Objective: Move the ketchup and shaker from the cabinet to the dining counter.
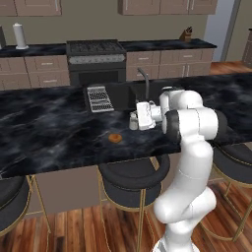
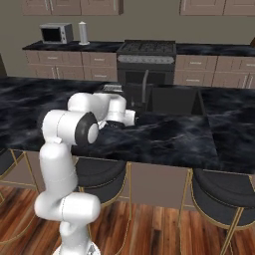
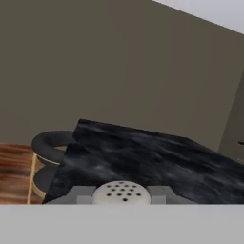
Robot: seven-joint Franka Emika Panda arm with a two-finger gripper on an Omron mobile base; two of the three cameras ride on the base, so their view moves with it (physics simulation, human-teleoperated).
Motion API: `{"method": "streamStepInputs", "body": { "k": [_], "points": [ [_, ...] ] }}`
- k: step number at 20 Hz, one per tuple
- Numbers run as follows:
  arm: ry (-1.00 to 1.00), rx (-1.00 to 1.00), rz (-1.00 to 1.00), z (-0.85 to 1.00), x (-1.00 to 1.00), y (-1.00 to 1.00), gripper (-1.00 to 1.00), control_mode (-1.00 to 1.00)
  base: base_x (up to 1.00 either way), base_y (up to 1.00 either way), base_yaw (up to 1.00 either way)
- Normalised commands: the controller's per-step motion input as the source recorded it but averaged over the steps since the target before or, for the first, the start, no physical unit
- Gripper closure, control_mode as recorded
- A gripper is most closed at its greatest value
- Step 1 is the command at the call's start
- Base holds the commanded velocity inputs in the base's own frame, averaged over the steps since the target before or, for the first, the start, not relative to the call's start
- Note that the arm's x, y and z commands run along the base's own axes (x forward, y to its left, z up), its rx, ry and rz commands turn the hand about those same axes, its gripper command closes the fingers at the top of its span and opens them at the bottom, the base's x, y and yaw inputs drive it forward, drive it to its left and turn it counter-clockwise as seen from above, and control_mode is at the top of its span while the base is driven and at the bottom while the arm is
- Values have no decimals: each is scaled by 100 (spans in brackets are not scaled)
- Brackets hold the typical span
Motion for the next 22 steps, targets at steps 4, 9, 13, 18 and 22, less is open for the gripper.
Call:
{"method": "streamStepInputs", "body": {
  "k": [4,9,13,18,22],
  "points": [
    [10,0,-1,-38,85,22,100,-100,0,0,0],
    [15,0,-1,-45,85,1,100,-100,0,0,0],
    [16,0,0,-50,76,0,100,-100,0,0,0],
    [6,0,0,-49,48,0,100,-100,0,0,0],
    [0,0,0,-43,14,-7,100,-100,0,0,0]
  ]
}}
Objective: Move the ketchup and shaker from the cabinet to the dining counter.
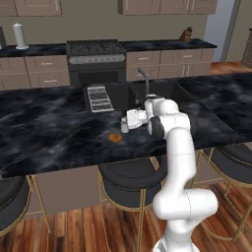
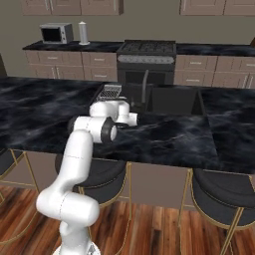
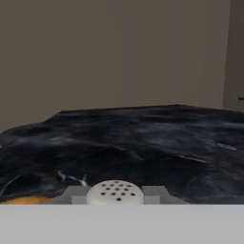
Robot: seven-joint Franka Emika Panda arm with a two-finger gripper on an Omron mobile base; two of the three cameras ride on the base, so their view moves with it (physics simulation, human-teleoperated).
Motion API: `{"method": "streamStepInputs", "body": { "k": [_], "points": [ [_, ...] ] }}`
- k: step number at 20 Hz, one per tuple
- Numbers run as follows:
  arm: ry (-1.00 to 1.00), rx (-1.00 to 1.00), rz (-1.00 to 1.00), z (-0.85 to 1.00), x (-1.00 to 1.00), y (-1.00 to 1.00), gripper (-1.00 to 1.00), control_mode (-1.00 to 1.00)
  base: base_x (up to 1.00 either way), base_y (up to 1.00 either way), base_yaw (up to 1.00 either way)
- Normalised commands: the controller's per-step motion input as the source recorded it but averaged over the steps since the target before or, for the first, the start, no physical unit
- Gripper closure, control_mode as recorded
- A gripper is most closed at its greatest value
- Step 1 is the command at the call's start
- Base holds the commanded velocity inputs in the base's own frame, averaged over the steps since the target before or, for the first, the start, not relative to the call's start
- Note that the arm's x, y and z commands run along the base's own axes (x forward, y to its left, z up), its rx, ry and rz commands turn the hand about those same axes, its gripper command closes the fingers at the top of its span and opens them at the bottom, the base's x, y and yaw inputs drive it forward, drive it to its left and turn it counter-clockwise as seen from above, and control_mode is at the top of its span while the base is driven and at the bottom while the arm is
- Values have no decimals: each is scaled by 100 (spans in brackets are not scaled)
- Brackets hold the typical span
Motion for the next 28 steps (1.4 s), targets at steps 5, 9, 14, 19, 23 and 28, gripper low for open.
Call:
{"method": "streamStepInputs", "body": {
  "k": [5,9,14,19,23,28],
  "points": [
    [-10,0,0,-44,0,-4,100,-100,0,0,0],
    [-13,0,0,-47,0,-3,100,-100,0,0,0],
    [-7,-1,0,-46,0,0,100,-100,0,0,0],
    [0,-2,0,-25,2,0,-100,-100,0,0,0],
    [-2,-1,0,0,0,-9,-100,-100,0,0,0],
    [-6,0,0,13,-17,-6,-100,-100,0,0,0]
  ]
}}
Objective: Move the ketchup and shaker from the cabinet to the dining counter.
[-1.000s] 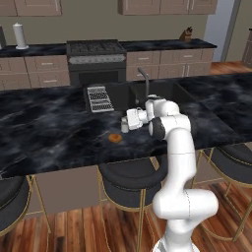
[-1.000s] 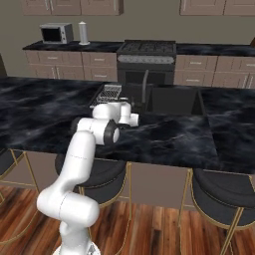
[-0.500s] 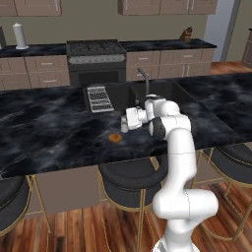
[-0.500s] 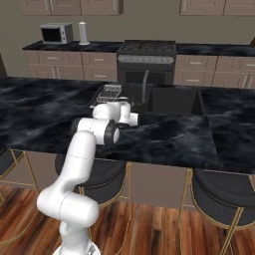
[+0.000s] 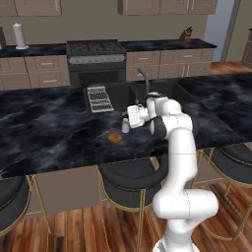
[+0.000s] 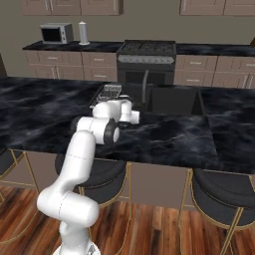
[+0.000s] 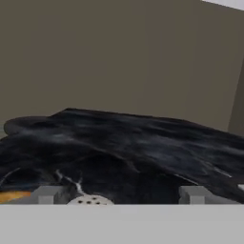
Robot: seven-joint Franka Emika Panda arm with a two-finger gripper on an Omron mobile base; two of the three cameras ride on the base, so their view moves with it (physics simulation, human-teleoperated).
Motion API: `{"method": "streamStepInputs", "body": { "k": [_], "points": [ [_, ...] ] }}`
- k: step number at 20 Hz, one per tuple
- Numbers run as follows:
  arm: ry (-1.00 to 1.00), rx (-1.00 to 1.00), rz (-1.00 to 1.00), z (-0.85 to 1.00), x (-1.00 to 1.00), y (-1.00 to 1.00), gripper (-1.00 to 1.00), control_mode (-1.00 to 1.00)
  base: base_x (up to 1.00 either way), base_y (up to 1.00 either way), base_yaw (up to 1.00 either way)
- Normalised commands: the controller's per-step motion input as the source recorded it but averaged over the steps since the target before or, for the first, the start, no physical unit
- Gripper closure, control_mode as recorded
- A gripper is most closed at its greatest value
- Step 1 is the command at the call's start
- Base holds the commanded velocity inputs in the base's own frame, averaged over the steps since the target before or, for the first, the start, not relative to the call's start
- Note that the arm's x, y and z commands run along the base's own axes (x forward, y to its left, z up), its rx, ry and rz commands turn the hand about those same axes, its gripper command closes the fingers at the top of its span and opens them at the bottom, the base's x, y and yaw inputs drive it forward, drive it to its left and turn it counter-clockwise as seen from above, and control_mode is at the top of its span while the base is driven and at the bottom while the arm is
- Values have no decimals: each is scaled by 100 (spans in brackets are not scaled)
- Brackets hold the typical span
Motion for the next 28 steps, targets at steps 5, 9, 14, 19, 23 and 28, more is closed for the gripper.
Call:
{"method": "streamStepInputs", "body": {
  "k": [5,9,14,19,23,28],
  "points": [
    [-8,0,0,63,-41,-3,-100,-100,0,0,0],
    [-6,0,-3,96,-36,0,-100,-100,0,0,0],
    [-2,0,-16,100,-53,0,-100,-100,0,0,0],
    [0,0,-38,100,-78,0,-100,-100,0,0,0],
    [1,-1,-47,100,-81,5,-100,-100,0,0,0],
    [6,-4,-43,100,-79,27,-100,-100,0,0,0]
  ]
}}
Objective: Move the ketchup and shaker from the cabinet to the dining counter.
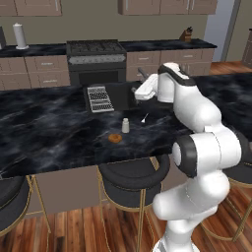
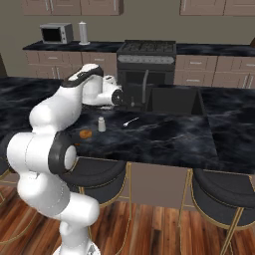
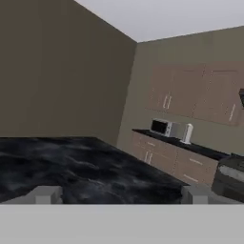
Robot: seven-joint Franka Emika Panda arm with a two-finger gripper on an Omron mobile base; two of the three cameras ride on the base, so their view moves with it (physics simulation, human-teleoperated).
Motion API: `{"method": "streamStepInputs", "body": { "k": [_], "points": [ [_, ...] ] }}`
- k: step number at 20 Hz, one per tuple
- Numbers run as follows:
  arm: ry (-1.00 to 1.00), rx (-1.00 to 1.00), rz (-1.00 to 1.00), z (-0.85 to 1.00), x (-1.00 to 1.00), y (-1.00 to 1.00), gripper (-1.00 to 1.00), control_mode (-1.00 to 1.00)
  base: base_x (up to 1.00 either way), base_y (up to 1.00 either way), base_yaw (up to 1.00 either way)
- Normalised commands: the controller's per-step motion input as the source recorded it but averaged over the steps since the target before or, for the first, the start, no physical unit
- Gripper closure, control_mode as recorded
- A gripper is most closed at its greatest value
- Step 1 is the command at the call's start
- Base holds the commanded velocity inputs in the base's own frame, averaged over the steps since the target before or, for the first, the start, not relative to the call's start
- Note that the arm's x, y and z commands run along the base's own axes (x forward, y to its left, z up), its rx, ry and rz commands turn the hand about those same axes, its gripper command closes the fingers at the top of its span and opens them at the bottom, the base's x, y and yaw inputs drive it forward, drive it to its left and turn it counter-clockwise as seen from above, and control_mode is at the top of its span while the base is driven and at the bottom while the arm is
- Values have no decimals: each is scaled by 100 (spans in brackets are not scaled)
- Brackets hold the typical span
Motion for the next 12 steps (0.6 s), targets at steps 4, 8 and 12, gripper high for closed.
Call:
{"method": "streamStepInputs", "body": {
  "k": [4,8,12],
  "points": [
    [20,-8,-40,92,-70,29,-100,-100,0,0,0],
    [31,-15,-39,66,-54,11,-100,-100,0,0,0],
    [42,-20,-37,32,-44,-3,-100,-100,0,0,0]
  ]
}}
